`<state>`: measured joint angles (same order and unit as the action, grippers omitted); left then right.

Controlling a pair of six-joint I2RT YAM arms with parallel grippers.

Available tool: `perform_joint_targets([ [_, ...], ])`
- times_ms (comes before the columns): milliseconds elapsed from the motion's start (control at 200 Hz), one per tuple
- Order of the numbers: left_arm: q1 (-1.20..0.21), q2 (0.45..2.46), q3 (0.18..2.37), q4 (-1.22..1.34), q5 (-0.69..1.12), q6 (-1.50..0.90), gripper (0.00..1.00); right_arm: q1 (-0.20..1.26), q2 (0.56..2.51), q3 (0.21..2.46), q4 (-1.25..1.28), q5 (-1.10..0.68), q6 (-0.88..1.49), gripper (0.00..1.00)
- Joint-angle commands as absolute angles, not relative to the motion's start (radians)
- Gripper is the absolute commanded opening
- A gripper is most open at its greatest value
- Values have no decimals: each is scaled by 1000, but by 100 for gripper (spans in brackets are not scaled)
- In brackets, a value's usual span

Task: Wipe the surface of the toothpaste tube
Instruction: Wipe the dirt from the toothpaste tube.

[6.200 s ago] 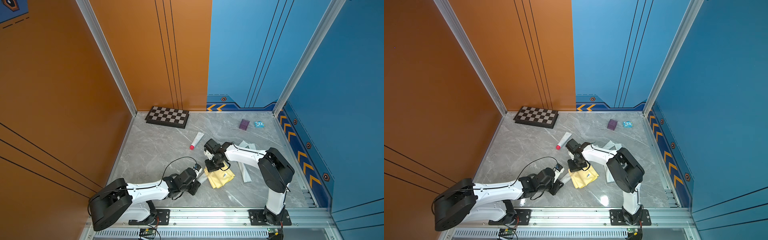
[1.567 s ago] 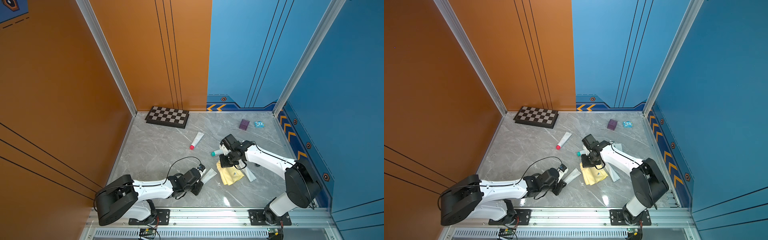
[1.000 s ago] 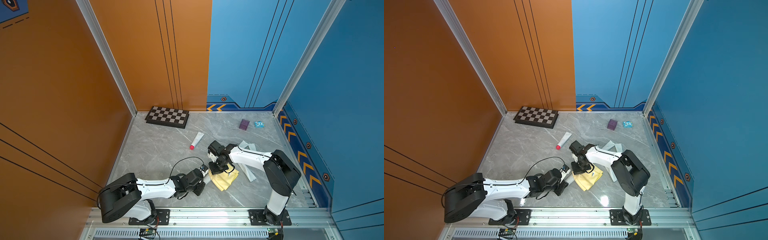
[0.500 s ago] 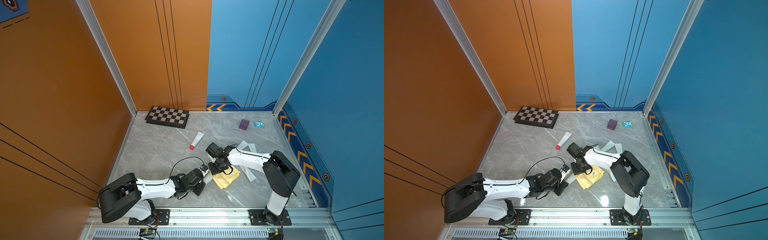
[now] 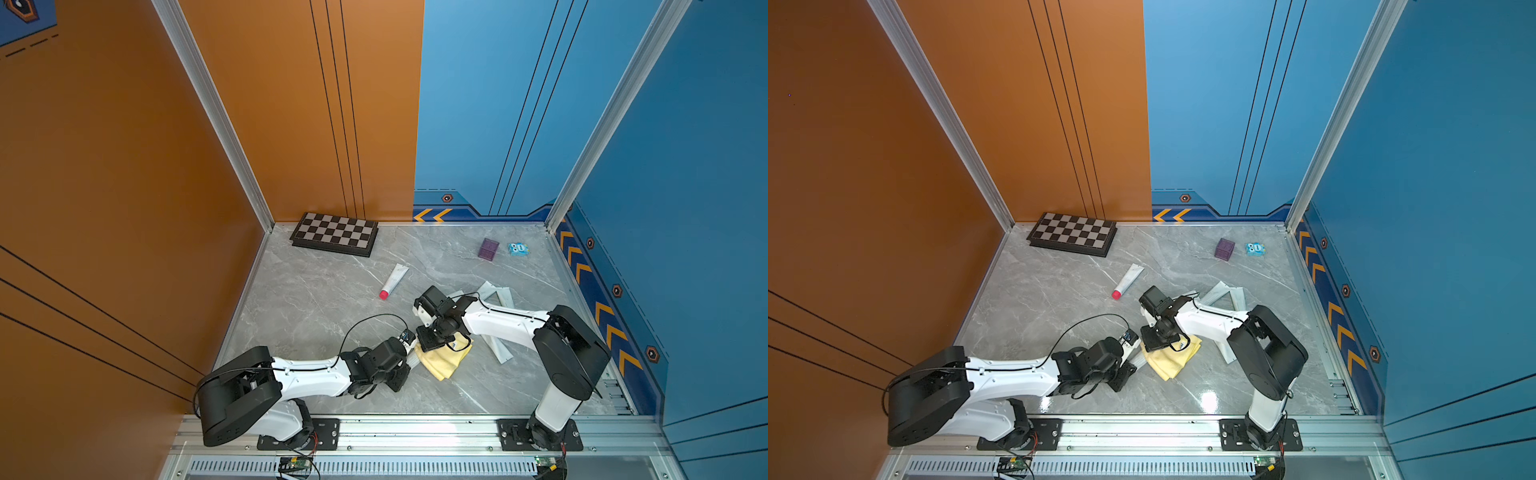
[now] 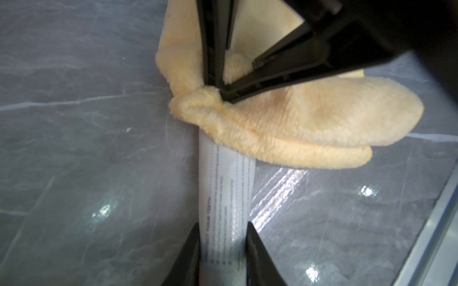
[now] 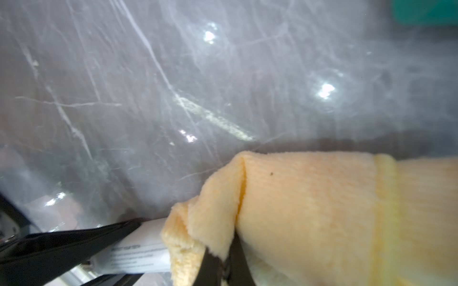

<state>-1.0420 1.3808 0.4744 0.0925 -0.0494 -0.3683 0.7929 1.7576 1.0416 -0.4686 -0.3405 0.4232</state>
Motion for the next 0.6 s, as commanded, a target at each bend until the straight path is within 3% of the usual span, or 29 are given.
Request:
perform_joint_targets([
  [0,-1055,1425,454,-5,-69,-351,23,869,1840,968,-533,-583,439,0],
  [310,-1055,1413,448,-4,-71,-353,23,847,1942,987,-717,-47,389,0],
  [591,-1057,1414,449,-5,-72,-354,23,846,1946,989,-739,77,422,0],
])
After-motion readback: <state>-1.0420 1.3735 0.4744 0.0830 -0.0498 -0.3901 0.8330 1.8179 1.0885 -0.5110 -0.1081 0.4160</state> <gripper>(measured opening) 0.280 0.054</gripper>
